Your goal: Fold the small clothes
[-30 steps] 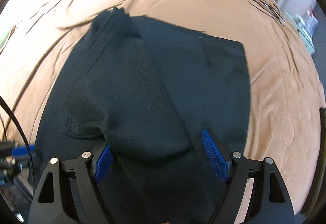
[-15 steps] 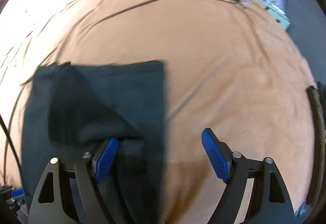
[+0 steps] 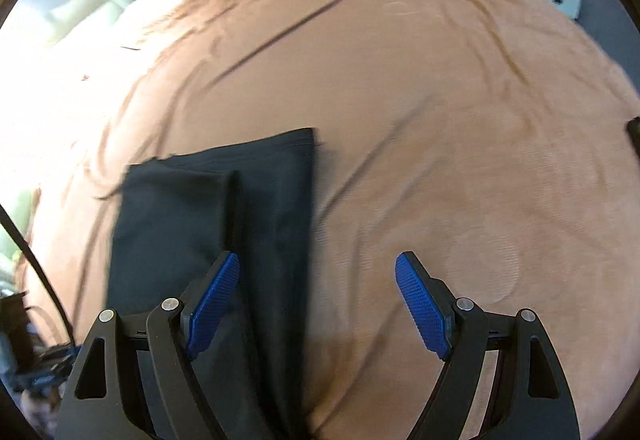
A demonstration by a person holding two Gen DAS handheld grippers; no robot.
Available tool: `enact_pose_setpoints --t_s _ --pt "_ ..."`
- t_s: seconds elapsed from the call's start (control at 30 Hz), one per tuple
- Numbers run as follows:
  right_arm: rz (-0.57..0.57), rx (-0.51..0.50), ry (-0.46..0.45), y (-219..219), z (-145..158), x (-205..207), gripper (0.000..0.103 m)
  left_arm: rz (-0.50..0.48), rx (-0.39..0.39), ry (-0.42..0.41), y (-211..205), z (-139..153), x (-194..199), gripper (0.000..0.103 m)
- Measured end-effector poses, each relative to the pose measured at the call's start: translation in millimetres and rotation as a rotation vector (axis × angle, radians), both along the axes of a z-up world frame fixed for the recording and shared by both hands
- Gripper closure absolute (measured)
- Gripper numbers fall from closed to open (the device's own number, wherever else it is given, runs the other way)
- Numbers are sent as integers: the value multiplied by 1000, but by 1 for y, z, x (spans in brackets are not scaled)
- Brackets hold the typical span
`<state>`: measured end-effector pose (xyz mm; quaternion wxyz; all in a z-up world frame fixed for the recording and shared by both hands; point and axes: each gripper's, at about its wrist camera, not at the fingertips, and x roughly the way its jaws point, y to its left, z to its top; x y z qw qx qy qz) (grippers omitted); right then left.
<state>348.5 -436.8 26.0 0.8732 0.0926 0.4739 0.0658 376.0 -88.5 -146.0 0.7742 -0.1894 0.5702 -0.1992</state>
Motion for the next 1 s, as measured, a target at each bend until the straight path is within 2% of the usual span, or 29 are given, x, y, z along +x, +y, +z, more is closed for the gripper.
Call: enact_pose_setpoints --t_s 0.07,0.13,0.2,0.33,0.7,0.9,1.0 --pt "32 53 4 -7 -2 -1 23 11 -1 0 1 2 8 76" --pt "67 103 9 -13 -4 1 23 24 -8 -6 1 4 18 62" --pt "91 142 18 -16 -10 7 23 37 -12 -19 1 6 28 56" --pt "119 182 35 -28 -20 19 23 49 -13 -23 -2 6 49 56" --pt "195 440 74 -65 -58 60 29 50 -42 -14 -13 -8 113 56" --pt "249 477 70 -77 -70 82 30 52 -45 -18 -21 -12 146 59" --pt "263 429 72 -76 -74 93 39 62 -49 -20 -24 -15 162 66"
